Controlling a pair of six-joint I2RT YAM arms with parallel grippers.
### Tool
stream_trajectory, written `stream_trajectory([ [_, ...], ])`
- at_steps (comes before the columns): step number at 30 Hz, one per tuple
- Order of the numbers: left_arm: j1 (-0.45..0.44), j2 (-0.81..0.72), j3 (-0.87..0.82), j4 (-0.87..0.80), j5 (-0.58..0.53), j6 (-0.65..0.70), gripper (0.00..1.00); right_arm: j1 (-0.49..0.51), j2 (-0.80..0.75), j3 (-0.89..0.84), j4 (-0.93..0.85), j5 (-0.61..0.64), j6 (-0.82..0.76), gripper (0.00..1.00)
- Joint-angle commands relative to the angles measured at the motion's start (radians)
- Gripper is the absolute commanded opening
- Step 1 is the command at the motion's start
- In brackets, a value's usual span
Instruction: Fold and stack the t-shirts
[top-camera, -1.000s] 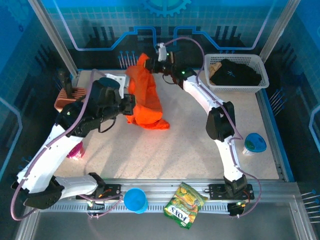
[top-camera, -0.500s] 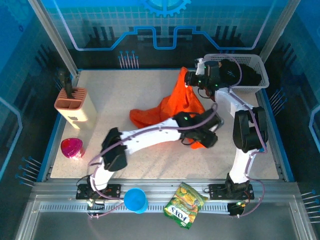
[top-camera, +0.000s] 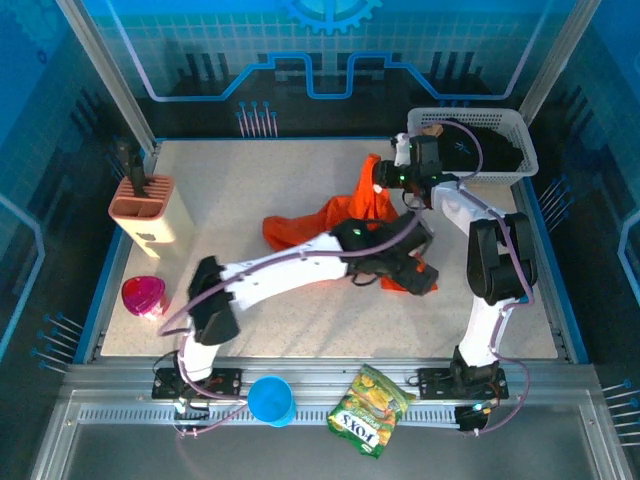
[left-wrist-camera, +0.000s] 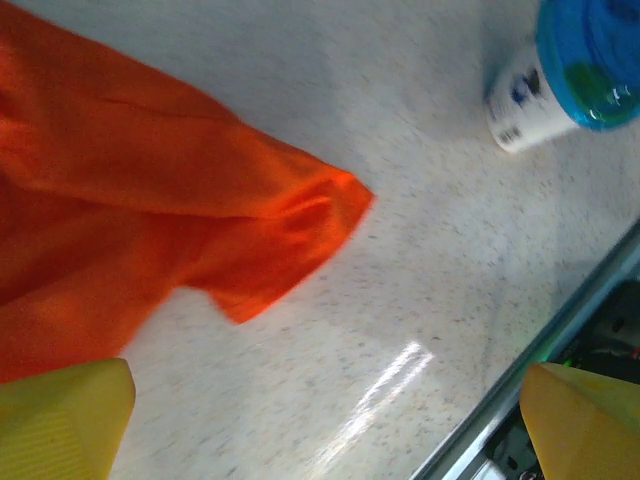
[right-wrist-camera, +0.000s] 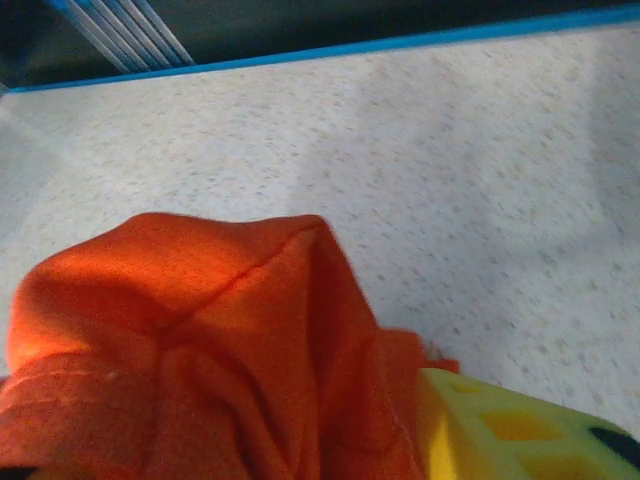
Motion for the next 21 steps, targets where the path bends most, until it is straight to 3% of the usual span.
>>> stream_trajectory([
  [1, 0.114, -0.13, -0.122, -0.121, -0.11, -0.109, 1.0, -0.005, 0.006, 0.046, -0.113, 0.124, -0.03, 0.64],
  [5, 0.264, -0.235, -0.293, -0.145, -0.099, -0.207, 0.99, 0.013, -0.032, 0.088, -0.224, 0.271, -0.059, 0.84],
  [8, 0.363, -0.273, -0.412, -0.113, -0.045, -0.26, 0.99, 0.031, -0.065, 0.116, -0.324, 0.397, -0.075, 0.91],
  [15, 0.505, -0.214, -0.559, 0.037, 0.065, -0.297, 0.99, 0.054, -0.169, 0.055, -0.506, 0.659, -0.028, 0.93],
  [18, 0.538, -0.155, -0.574, 0.1, 0.079, -0.301, 0.97, 0.054, -0.246, -0.044, -0.503, 0.68, -0.008, 0.93],
  [21, 0.567, -0.09, -0.573, 0.154, 0.08, -0.303, 0.94, 0.057, -0.328, -0.146, -0.49, 0.622, 0.005, 0.92],
])
